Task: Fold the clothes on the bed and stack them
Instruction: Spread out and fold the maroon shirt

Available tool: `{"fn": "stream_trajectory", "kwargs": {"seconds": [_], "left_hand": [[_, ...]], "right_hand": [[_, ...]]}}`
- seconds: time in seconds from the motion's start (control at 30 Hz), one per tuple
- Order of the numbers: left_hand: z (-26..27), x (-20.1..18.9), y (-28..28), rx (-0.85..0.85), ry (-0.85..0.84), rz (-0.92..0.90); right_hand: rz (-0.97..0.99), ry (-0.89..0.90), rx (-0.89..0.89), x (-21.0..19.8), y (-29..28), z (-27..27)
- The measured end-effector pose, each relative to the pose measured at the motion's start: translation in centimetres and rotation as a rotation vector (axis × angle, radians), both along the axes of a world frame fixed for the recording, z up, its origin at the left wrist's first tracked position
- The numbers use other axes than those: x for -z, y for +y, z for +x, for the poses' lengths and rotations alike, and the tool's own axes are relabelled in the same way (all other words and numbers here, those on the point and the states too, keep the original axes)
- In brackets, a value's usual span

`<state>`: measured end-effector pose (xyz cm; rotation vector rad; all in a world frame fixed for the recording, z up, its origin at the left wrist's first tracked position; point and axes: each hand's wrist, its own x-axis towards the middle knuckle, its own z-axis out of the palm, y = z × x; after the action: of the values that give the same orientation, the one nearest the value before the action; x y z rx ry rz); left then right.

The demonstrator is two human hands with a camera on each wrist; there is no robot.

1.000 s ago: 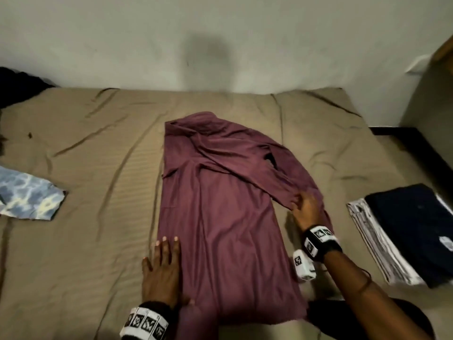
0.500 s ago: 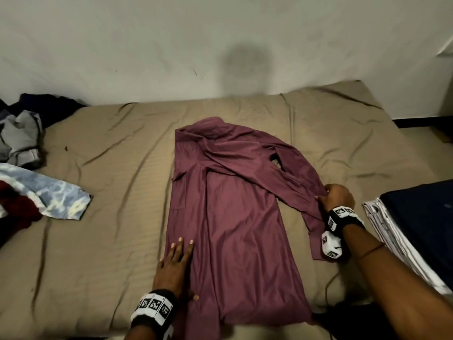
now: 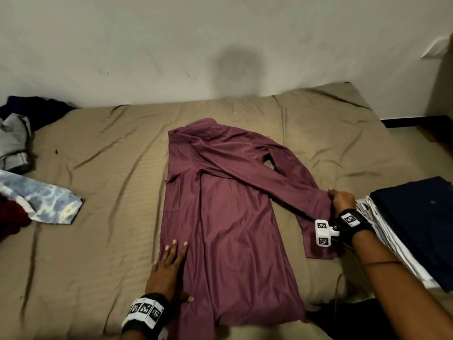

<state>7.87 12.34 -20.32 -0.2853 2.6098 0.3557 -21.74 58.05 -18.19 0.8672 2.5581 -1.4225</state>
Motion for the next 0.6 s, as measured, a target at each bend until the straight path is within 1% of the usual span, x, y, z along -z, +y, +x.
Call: {"fn": "stream_trajectory", "kwargs": {"seconds": [0.03,0.07,0.1,0.13,0.2,0.23,0.3,0.33,0.37,0.43,0.5,0.53,0.6], "left_hand": [[0.1,0.0,0.0,0.000,0.004,0.001],[0.1,0.1,0.0,-0.002,0.013,0.000],[0.1,0.0,0.0,-0.003,0.018,-0.002],[0.1,0.1,0.0,-0.003,0.020,-0.004],[0.0,0.3,-0.1,-0.007,0.024,-0.004],[0.0,0.5,-0.2,-0.010,0.023,0.000],[0.0,0.5,-0.3,-0.014,0.025,0.005],[0.0,0.6,-0.3,-0.012,0.024,0.008],[0.1,0.7,-0.4,-0.013,0.021,0.011],[0.0,0.7,-0.3,-0.015,0.022,0.020],[-0.1,0.8,-0.3,-0.013,0.025,0.028],[-0.1,0.8,-0.3,-0.014,0.027,0.030],[0.0,0.8,-0.3,-0.015,0.036,0.035]], "right_hand": [[0.014,-0.047,0.051,0.1,-0.1,0.3],[0.061,-0.059,0.065,0.1,-0.4,0.7],[0.173,-0.024,0.056,0.0,-0.9,1.1],[0.307,0.042,-0.022,0.2,-1.5,1.4],[0.520,0.207,-0.299,0.9,-2.3,2.0],[0.585,0.218,-0.470,1.2,-2.9,2.6],[0.766,0.094,-0.759,1.6,-3.8,3.4],[0.866,0.023,-0.851,2.0,-3.9,3.7],[0.918,-0.014,-0.904,2.1,-3.9,4.0],[0.950,-0.015,-0.911,2.2,-3.7,4.1],[0.928,0.019,-0.853,1.5,-3.9,3.6],[0.876,0.036,-0.779,1.1,-3.7,3.1],[0.660,0.030,-0.607,-0.5,-3.3,2.0]]}}
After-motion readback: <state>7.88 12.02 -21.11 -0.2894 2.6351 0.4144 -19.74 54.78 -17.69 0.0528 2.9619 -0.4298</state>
